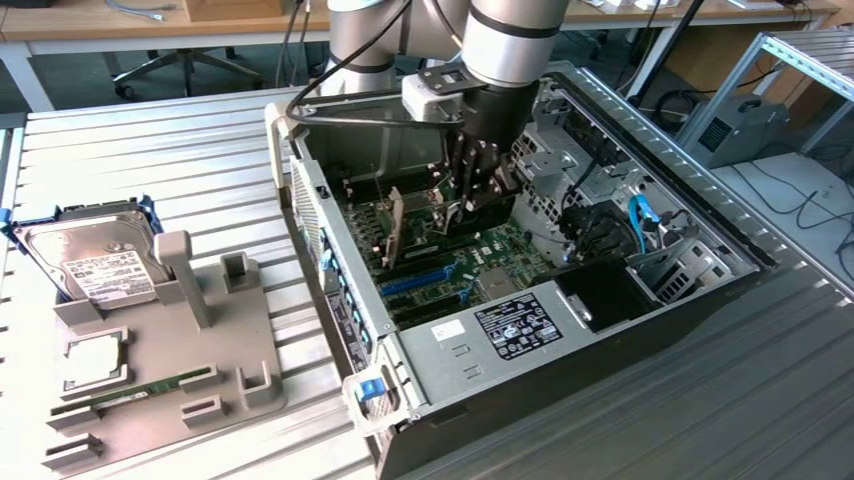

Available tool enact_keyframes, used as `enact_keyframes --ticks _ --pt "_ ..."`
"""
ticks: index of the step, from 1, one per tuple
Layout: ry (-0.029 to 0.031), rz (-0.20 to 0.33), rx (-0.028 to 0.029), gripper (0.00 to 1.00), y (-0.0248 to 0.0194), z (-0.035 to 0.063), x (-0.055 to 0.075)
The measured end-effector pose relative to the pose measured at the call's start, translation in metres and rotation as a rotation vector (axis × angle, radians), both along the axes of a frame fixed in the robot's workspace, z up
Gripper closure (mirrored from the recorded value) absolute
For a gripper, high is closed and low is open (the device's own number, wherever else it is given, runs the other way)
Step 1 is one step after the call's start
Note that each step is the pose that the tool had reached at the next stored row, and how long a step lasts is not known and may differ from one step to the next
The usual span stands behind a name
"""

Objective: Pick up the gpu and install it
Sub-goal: 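Insert the gpu into the slot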

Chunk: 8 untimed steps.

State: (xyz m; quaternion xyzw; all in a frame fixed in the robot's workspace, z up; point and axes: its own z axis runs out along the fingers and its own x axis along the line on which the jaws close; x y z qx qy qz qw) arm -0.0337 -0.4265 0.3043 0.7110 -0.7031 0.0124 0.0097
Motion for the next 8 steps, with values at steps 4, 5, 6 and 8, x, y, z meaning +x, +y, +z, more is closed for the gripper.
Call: enact_keyframes --ticks 4,5,6,8 --pt "-0.0001 0.0 0.0001 0.74 -0.0003 -0.0005 -0.0008" --pt "0.0 0.0 0.0001 0.74 -0.0004 -0.0006 -0.001" --pt "0.0 0.0 0.0 0.74 -0.0005 -0.0007 -0.0012" --pt "0.0 0.0 0.0 0.74 -0.0007 -0.0009 -0.0015"
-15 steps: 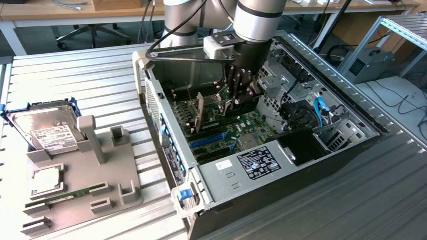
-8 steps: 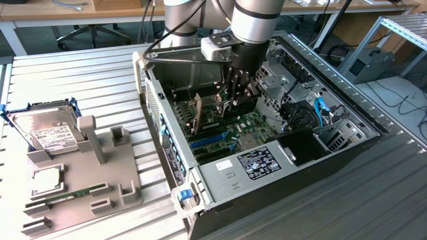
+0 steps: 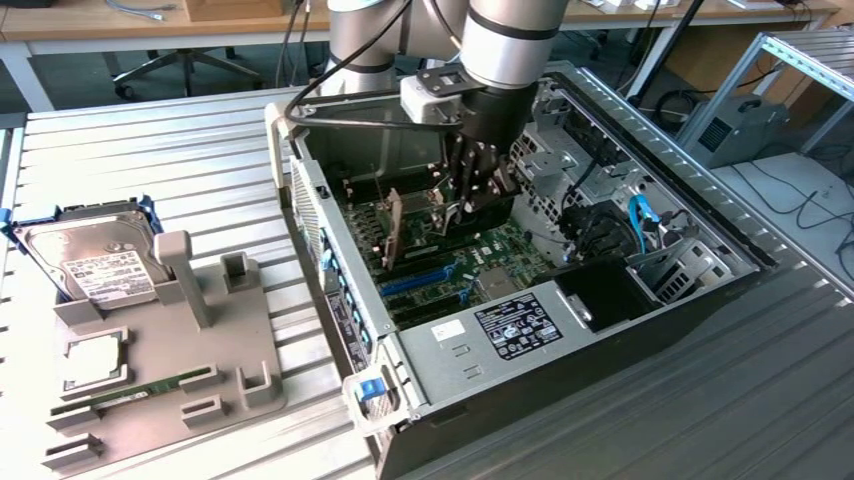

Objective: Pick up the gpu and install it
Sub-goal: 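Insert the gpu into the slot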

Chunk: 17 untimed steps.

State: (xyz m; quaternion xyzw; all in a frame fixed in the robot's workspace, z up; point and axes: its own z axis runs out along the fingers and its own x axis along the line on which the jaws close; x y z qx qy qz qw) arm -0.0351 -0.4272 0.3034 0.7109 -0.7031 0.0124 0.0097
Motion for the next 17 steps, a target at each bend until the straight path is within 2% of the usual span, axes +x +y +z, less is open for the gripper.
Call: enact_keyframes --ticks 17 --pt "0.0 0.0 0.0 0.74 -0.0015 -0.0013 -0.0028"
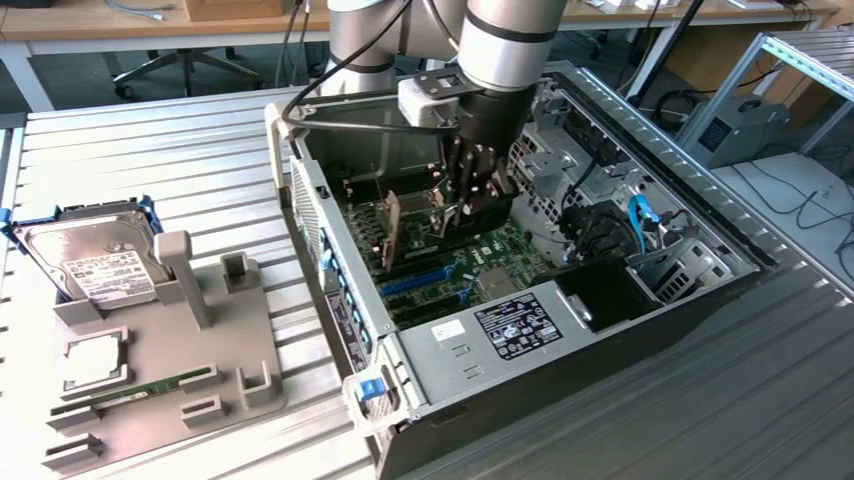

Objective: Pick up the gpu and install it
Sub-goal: 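Insert the gpu into the slot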

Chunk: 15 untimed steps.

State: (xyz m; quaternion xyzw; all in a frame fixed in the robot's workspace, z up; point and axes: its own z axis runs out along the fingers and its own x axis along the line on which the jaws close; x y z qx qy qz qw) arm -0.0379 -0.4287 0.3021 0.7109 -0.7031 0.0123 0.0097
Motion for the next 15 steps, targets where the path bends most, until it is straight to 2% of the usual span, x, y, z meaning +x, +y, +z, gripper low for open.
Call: enact_keyframes --ticks 12,15 --pt "0.0 0.0 -0.0014 0.74 -0.0004 -0.0037 -0.0022" --pt "0.0 -0.003 -0.0016 0.74 -0.0008 -0.0071 -0.0074"
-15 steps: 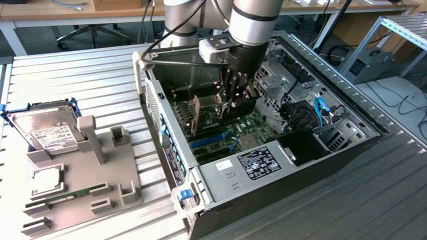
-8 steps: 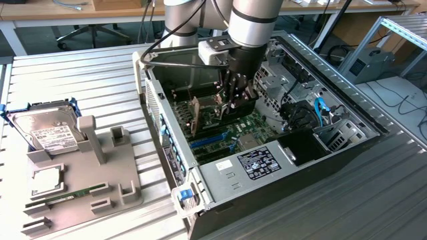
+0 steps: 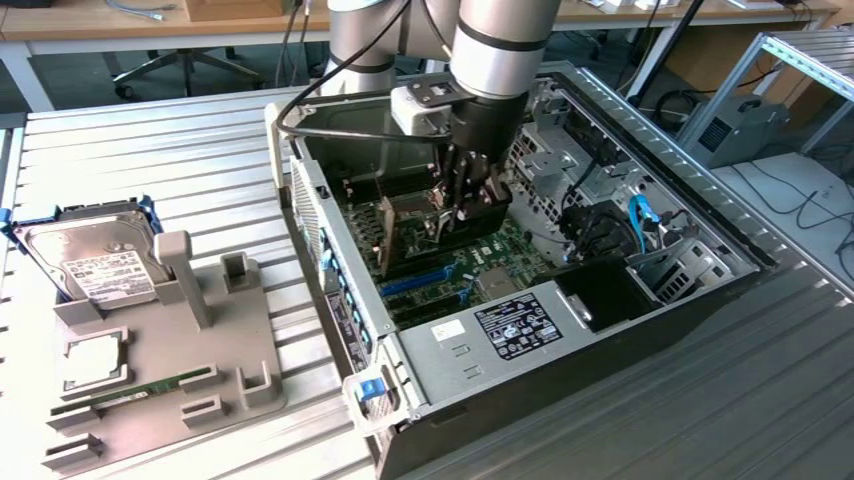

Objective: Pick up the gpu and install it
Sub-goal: 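Insert the gpu into the slot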

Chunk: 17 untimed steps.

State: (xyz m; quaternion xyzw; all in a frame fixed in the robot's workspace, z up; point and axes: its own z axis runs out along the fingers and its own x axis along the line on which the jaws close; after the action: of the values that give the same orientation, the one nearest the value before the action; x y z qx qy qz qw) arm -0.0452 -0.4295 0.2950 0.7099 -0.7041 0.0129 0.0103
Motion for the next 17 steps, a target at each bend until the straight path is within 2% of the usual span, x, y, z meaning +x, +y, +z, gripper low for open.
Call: enact_keyframes --ticks 3,6,14,17 --pt "0.0 -0.026 0.0 0.74 0.0 -0.0013 0.0" --pt "-0.0001 -0.031 0.0003 0.74 -0.0006 -0.0016 -0.003" --pt "0.0 -0.031 -0.0002 0.74 -0.0145 -0.0025 -0.011" --pt "0.0 -0.031 -0.0002 0.74 -0.0168 -0.0033 -0.016"
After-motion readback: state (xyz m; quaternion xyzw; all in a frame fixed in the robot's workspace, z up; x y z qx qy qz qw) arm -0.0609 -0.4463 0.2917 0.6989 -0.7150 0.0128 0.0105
